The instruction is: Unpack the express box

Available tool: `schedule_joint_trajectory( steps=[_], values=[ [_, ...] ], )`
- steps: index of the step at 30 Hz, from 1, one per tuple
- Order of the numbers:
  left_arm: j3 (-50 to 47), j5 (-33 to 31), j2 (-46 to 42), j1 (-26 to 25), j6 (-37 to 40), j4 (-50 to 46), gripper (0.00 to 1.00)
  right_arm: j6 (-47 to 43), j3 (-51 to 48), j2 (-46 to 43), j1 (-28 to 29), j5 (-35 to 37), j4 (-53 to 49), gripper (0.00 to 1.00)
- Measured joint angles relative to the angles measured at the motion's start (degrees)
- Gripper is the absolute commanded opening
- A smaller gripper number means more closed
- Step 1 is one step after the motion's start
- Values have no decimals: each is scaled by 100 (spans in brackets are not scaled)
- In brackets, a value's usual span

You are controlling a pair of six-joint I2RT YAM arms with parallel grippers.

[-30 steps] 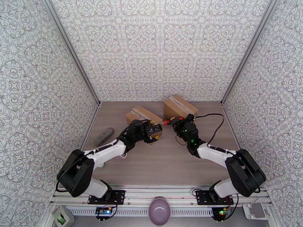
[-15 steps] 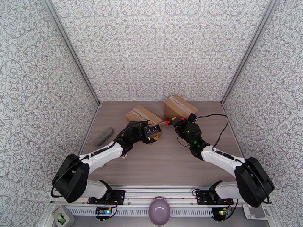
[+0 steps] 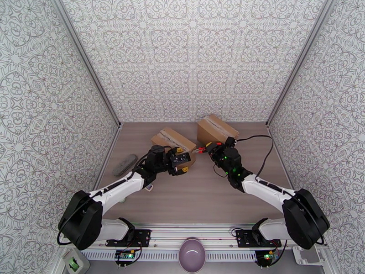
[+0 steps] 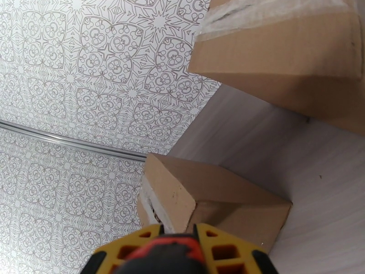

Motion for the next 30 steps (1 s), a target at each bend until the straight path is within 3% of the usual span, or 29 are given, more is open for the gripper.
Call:
schedule_joint_trajectory(
  steps=[30],
  values=[
    [302, 223, 457, 74, 420, -46, 79, 20, 258, 326, 0, 173, -22, 0]
  ],
)
